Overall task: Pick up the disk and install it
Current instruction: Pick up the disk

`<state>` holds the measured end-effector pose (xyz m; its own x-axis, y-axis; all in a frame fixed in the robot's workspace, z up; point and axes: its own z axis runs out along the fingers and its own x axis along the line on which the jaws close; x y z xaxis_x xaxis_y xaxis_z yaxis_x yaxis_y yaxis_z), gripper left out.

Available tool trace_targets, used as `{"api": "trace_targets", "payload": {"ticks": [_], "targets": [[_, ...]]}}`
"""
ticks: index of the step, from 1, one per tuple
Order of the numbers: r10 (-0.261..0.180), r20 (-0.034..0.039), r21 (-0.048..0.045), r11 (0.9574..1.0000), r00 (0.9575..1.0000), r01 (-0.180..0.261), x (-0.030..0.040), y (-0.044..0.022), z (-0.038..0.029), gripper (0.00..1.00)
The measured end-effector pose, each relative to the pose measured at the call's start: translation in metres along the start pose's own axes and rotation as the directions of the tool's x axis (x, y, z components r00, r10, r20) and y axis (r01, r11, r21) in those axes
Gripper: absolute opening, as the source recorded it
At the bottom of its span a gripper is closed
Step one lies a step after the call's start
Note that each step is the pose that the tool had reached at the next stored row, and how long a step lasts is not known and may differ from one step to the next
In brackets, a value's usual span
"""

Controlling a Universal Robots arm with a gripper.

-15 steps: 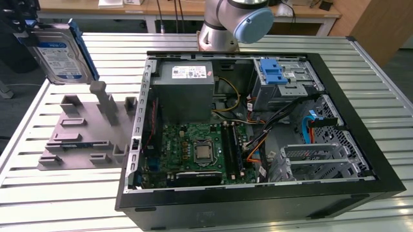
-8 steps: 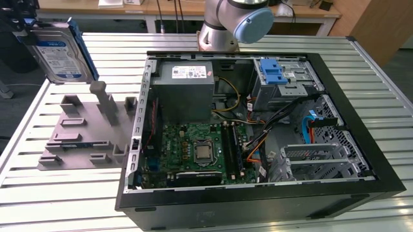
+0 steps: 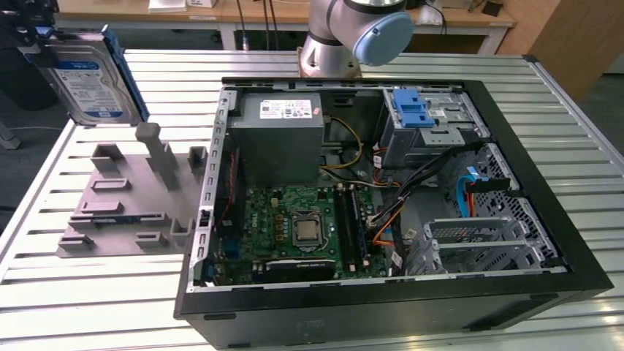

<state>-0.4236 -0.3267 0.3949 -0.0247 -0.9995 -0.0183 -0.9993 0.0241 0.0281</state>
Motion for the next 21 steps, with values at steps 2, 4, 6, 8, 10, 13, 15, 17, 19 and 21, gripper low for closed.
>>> {"api": "trace_targets", "payload": {"ticks": [2,4,6,8,10,13,15,17,19,21], "targets": [[0.0,0.0,0.0,1.0,1.0,0.0,0.0,0.0,-0.0004,0.36],[0.0,0.0,0.0,1.0,1.0,0.0,0.0,0.0,-0.0008,0.36],[0.0,0.0,0.0,1.0,1.0,0.0,0.0,0.0,-0.0011,0.36],[0.0,0.0,0.0,1.0,1.0,0.0,0.0,0.0,-0.0015,0.36],[0.0,0.0,0.0001,1.0,1.0,0.0,0.0,0.0,-0.0019,0.36],[0.0,0.0,0.0001,1.0,1.0,0.0,0.0,0.0001,-0.0025,0.36],[0.0,0.0,0.0,1.0,1.0,0.0,-0.0001,0.0001,-0.0028,0.36],[0.0,0.0,0.0,1.0,1.0,0.0,-0.0001,0.0001,-0.0032,0.36],[0.0,0.0,0.0,1.0,1.0,0.0,-0.0001,0.0001,-0.0037,0.36],[0.0,0.0,0.0,1.0,1.0,0.0,-0.0001,0.0001,-0.0041,0.36]]}}
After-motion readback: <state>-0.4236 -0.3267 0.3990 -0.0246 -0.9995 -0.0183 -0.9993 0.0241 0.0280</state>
